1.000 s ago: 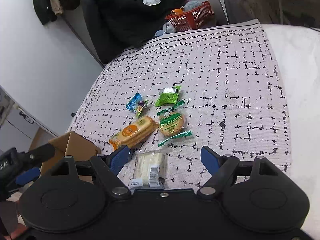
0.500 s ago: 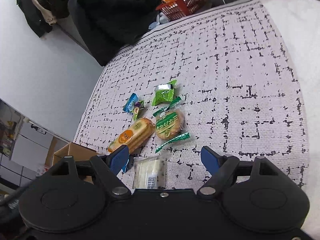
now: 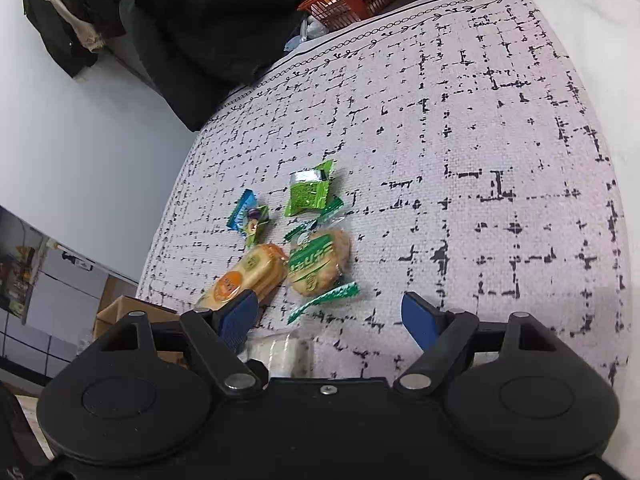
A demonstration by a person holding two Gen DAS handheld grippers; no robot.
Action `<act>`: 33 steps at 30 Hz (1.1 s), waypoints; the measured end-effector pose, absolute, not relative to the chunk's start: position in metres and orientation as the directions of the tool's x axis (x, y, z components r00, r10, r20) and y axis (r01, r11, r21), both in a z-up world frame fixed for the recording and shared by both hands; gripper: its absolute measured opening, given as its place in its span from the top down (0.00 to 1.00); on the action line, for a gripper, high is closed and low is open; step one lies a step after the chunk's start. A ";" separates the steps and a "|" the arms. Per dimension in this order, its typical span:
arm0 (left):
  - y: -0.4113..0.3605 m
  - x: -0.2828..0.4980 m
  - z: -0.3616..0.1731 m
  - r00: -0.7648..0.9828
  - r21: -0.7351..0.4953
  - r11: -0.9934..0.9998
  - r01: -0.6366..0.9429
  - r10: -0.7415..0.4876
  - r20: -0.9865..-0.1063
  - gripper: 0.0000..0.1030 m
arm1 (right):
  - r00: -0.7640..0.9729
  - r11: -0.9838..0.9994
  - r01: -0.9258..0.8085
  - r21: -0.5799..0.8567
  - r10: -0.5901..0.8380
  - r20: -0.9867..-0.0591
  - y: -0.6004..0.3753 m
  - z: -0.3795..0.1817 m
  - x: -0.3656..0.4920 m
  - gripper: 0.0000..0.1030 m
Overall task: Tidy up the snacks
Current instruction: 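Grasp the white sandwich packet with the left tool while the right grasps the green biscuit packet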
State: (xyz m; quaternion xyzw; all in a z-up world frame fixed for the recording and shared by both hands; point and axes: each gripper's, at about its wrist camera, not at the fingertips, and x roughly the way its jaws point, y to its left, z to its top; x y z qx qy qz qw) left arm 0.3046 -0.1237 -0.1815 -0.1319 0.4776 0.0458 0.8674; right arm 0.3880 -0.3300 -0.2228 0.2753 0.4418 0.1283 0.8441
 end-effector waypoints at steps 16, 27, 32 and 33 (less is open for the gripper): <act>-0.134 0.314 -0.208 0.497 -0.184 0.959 -0.215 -0.055 -0.866 0.52 | 0.572 0.855 -0.032 0.518 0.441 -0.691 -0.312 -0.225 0.403 0.24; -0.104 0.304 -0.197 0.494 -0.171 0.939 -0.297 -0.002 -0.869 0.53 | 0.583 0.904 -0.087 0.418 0.387 -0.715 -0.282 -0.225 0.421 0.25; -0.090 0.302 -0.188 0.499 -0.154 0.932 -0.329 0.033 -0.866 0.53 | 0.596 0.937 -0.102 0.334 0.327 -0.733 -0.269 -0.226 0.420 0.35; -0.087 0.301 -0.187 0.501 -0.152 0.929 -0.338 0.041 -0.865 0.53 | 0.601 0.946 -0.109 0.305 0.307 -0.738 -0.266 -0.226 0.418 0.37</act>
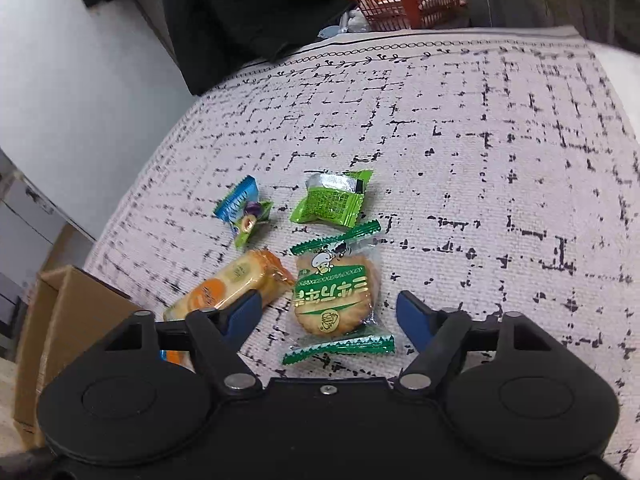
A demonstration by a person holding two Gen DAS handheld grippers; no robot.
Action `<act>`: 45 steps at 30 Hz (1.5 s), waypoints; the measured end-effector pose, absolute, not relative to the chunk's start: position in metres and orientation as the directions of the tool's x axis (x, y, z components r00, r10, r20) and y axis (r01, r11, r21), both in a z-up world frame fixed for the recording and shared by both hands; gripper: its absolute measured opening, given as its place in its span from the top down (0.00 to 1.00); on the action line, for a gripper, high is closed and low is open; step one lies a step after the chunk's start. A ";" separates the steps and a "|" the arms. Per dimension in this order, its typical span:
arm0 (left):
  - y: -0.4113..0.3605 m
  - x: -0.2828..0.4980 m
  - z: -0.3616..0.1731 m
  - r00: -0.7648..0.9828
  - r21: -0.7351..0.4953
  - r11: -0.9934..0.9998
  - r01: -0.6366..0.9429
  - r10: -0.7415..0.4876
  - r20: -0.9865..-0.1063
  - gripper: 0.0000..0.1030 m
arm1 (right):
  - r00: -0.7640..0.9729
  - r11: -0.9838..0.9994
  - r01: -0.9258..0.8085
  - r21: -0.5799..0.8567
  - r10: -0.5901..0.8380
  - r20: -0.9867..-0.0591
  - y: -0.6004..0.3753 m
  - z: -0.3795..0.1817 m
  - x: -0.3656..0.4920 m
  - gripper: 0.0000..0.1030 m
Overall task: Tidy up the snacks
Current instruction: 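Grasp the white sandwich packet with the left tool while the right grasps the green biscuit packet, then carry the sandwich and green biscuit over the box and open both tools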
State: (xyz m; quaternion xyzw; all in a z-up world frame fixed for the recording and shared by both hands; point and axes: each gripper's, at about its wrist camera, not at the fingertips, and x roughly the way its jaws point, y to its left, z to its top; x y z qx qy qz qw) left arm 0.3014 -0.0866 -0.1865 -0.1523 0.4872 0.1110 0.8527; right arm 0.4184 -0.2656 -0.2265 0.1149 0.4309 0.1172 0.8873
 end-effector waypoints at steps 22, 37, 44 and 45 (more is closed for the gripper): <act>-0.059 0.269 -0.130 0.584 -0.178 0.908 -0.380 0.086 -0.807 0.54 | 0.664 0.919 -0.193 0.345 0.381 -0.643 -0.270 -0.199 0.384 0.85; -0.029 0.243 -0.082 0.649 -0.187 0.894 -0.408 0.141 -0.747 0.54 | 0.675 0.850 -0.248 0.465 0.497 -0.546 -0.261 -0.167 0.371 0.86; 0.007 0.235 -0.071 0.645 -0.183 0.865 -0.467 0.192 -0.739 0.54 | 0.680 0.819 -0.307 0.484 0.545 -0.490 -0.240 -0.148 0.362 0.87; 0.013 0.234 -0.069 0.641 -0.179 0.860 -0.478 0.202 -0.740 0.54 | 0.681 0.811 -0.316 0.491 0.555 -0.478 -0.237 -0.145 0.360 0.87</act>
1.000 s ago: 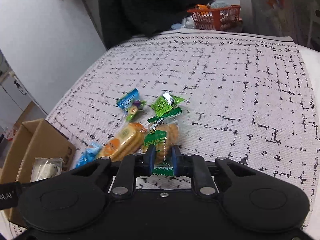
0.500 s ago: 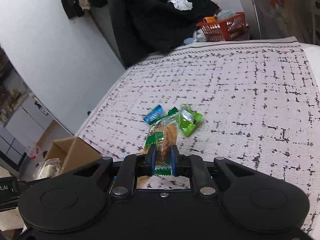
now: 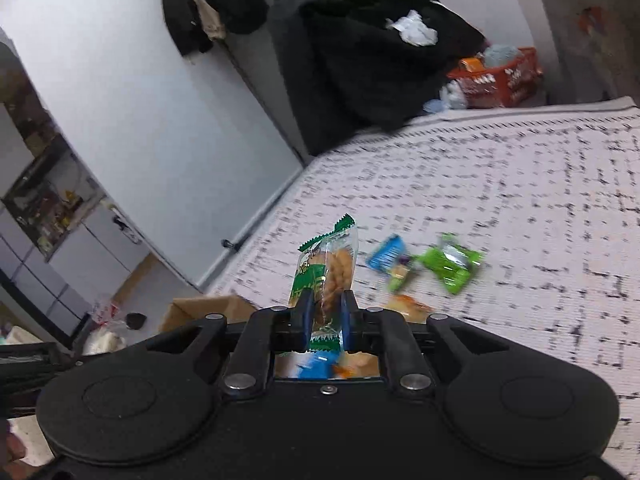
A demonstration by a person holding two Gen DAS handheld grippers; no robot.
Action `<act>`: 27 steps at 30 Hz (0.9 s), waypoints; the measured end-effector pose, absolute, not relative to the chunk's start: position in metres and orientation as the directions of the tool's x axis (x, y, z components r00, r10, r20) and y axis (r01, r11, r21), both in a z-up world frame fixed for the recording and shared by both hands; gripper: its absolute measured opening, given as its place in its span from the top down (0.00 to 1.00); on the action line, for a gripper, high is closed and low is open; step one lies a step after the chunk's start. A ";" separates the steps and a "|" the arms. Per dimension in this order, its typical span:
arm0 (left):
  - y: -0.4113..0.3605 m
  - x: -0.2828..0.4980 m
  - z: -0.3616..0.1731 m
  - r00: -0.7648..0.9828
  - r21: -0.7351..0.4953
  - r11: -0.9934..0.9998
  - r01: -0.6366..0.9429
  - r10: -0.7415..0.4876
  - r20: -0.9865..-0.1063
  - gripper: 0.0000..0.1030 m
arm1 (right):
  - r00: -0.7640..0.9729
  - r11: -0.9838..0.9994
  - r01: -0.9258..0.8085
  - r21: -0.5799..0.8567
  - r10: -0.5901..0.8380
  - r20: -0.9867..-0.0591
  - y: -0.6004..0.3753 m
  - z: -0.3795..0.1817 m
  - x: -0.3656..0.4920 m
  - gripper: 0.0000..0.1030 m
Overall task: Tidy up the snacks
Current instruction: 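Carry the sandwich and green biscuit over the box and open both tools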
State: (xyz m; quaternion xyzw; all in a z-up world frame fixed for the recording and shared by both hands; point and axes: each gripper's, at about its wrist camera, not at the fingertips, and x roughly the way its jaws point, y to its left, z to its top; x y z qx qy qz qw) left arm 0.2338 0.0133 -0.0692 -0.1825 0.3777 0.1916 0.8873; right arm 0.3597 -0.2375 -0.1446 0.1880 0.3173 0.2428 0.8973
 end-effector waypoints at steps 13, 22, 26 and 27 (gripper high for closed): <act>0.054 0.235 -0.063 0.607 -0.146 0.833 -0.533 0.256 -0.752 0.54 | 0.630 0.727 -0.401 0.557 0.661 -0.408 -0.186 -0.113 0.351 0.87; 0.072 0.242 -0.078 0.570 -0.158 0.815 -0.557 0.237 -0.786 0.54 | 0.575 0.697 -0.419 0.582 0.700 -0.424 -0.153 -0.128 0.357 0.87; 0.077 0.245 -0.082 0.549 -0.139 0.808 -0.572 0.251 -0.798 0.50 | 0.527 0.677 -0.460 0.574 0.729 -0.437 -0.137 -0.140 0.356 0.87; 0.077 0.247 -0.081 0.547 -0.134 0.812 -0.568 0.251 -0.798 0.50 | 0.514 0.679 -0.460 0.572 0.729 -0.453 -0.133 -0.144 0.358 0.87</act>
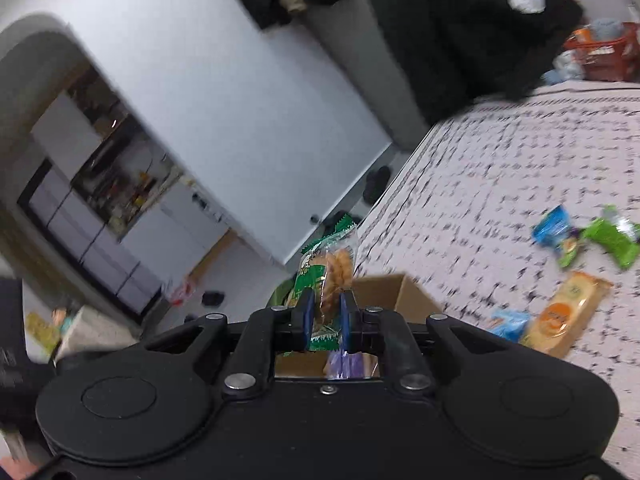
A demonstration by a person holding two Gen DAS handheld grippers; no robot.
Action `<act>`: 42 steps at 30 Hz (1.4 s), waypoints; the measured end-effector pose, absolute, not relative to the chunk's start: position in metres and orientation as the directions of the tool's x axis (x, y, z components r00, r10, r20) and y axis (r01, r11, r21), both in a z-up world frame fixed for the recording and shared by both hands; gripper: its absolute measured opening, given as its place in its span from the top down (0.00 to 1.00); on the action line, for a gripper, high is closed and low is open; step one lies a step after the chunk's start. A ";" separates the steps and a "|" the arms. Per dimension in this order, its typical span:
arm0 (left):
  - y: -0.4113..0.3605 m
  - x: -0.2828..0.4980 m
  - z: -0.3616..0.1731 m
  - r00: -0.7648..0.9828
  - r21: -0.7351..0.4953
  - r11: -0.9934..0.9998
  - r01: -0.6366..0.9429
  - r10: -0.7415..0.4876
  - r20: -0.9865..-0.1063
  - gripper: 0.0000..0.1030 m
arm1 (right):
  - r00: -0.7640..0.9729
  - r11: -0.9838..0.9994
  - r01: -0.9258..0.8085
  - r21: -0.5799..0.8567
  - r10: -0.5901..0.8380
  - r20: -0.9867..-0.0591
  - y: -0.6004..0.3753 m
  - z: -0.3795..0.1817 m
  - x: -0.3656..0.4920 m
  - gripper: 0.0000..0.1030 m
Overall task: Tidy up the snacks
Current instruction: 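Carry the sandwich and green biscuit over the box and open both tools, then move both tools back over the remaining snacks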
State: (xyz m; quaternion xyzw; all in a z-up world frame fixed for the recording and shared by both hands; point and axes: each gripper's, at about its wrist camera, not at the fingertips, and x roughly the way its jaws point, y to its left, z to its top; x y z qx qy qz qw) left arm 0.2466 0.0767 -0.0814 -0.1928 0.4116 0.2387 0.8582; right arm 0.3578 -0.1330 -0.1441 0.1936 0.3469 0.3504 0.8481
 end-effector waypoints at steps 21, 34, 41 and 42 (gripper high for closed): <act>0.071 0.256 -0.061 0.570 -0.132 0.816 -0.563 0.268 -0.777 0.00 | 0.613 0.744 -0.357 0.565 0.643 -0.459 -0.197 -0.142 0.369 0.32; 0.035 0.258 -0.054 0.642 -0.184 0.853 -0.489 0.210 -0.737 0.00 | 0.636 0.794 -0.368 0.484 0.594 -0.492 -0.218 -0.130 0.373 0.11; 0.020 0.263 -0.053 0.652 -0.200 0.860 -0.470 0.186 -0.735 0.00 | 0.668 0.833 -0.328 0.446 0.538 -0.514 -0.242 -0.125 0.378 0.05; 0.017 0.263 -0.053 0.652 -0.200 0.861 -0.468 0.183 -0.736 0.00 | 0.674 0.835 -0.317 0.449 0.532 -0.513 -0.247 -0.125 0.379 0.05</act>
